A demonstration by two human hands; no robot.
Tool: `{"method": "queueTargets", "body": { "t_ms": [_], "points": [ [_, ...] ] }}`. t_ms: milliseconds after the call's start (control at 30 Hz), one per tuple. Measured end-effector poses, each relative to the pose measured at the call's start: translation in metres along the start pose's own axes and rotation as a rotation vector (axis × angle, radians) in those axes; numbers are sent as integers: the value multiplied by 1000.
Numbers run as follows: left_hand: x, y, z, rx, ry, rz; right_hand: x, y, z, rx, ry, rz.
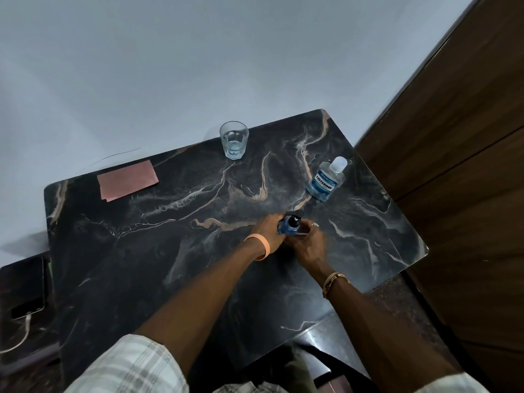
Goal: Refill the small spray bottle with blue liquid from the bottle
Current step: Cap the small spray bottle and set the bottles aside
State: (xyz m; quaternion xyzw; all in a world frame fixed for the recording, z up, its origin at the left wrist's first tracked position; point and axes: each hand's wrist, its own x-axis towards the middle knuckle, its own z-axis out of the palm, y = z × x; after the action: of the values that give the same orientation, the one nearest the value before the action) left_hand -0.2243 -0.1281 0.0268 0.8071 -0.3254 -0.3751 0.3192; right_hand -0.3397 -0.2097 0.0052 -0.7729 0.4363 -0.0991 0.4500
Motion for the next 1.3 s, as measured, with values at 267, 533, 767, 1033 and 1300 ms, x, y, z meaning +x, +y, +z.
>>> {"method": "queueTargets", "body": {
  "t_ms": [267, 533, 767, 1033, 1300],
  "points": [
    [2, -3, -3, 0, -16, -8, 1, 1, 3, 49, 12, 70],
    [6, -2, -2, 26, -21, -22, 0, 2, 4, 42, 19, 89],
    [9, -5, -2, 15, -24, -23, -4, 0, 4, 86, 20, 102],
    [12, -7, -4, -57, 27, -38, -4, -5, 6, 84, 17, 29],
    [14, -20, -47, -390, 172, -109, 18, -52, 20, 86, -108, -143]
  ]
}}
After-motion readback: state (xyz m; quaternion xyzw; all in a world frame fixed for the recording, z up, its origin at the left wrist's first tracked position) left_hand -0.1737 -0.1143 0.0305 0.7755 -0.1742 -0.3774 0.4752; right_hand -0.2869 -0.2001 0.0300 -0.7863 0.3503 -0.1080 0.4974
